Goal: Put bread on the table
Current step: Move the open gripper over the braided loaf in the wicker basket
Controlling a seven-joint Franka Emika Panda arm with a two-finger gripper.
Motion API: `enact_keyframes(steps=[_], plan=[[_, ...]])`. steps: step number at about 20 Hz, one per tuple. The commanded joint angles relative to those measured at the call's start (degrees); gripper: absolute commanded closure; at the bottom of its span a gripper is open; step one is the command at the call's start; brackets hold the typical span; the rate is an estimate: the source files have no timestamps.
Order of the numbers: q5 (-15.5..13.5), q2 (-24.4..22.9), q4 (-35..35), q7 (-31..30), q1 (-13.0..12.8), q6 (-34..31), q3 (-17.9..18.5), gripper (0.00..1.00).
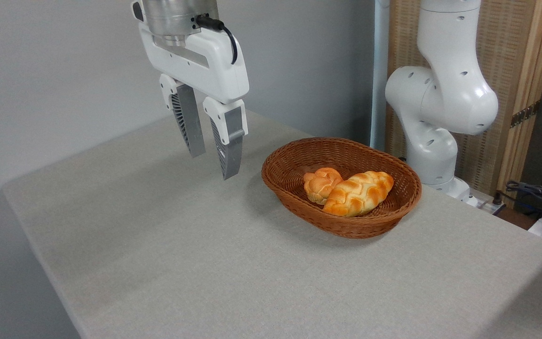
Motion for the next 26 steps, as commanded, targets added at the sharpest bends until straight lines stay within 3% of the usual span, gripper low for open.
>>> enact_keyframes(steps=[1, 14, 20, 26], plan=[[0.04, 0.16, 0.83, -0.71, -0.27, 0.12, 0.61, 0.00], [-0.57, -1.15, -1.18, -0.63, -0.36, 0.12, 0.61, 0.00], [-0.39, -13.87, -17.50, 0.25, -0.19, 0.20, 0.96, 0.00], [-0.04, -26.97, -34.99, 8.23, 0.69, 0.03, 1.31, 0.00]])
